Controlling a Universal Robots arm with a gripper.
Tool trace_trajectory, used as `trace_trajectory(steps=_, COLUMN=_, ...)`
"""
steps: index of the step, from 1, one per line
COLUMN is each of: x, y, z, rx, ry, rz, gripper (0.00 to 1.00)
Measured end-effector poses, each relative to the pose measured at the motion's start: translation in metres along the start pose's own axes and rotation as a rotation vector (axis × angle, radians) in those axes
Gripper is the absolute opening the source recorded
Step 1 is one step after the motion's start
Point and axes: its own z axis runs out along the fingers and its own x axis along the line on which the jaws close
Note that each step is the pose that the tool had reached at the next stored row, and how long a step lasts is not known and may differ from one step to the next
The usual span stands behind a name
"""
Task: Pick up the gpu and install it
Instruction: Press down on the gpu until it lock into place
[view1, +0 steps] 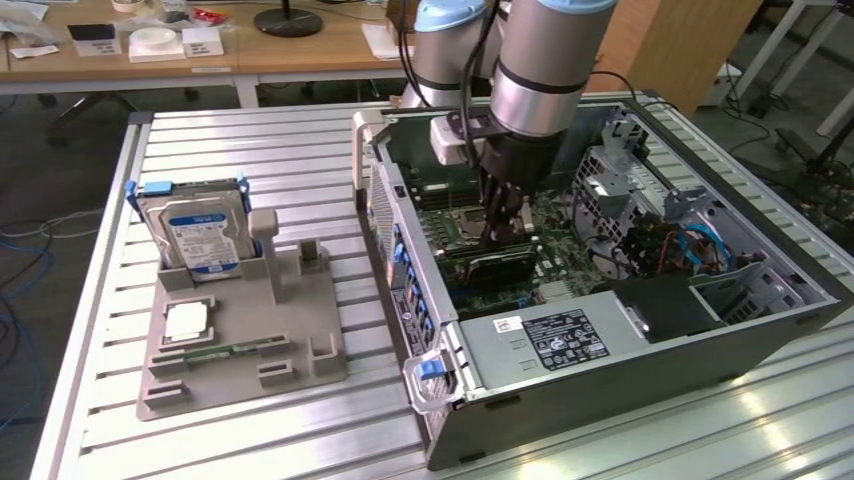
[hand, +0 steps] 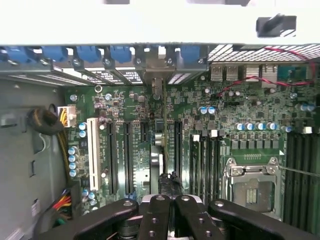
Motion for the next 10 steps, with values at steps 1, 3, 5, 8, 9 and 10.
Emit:
trace_trajectory(steps=1, x=0.000, y=-0.0001, z=-0.0030, rx=0.0001, ry=0.0000, rz=0.000, gripper=0.11)
trace_trajectory(steps=3, x=0.000, y=-0.0002, z=-0.0089, rx=0.0000, ry=0.0003, rz=0.000, gripper=0.11)
trace_trajectory(steps=5, x=0.000, y=-0.0003, z=-0.0137, rx=0.0002, ry=0.0002, rz=0.000, gripper=0.11)
trace_trajectory(steps=8, x=0.000, y=-0.0005, z=-0.0206, rx=0.0003, ry=0.0002, rz=0.000, gripper=0.11)
trace_trajectory(steps=9, x=-0.001, y=-0.0006, z=-0.0228, rx=0.0003, ry=0.0002, rz=0.000, gripper=0.11)
trace_trajectory(steps=10, x=-0.001, y=-0.0006, z=-0.0248, rx=0.0004, ry=0.0002, rz=0.000, gripper=0.11)
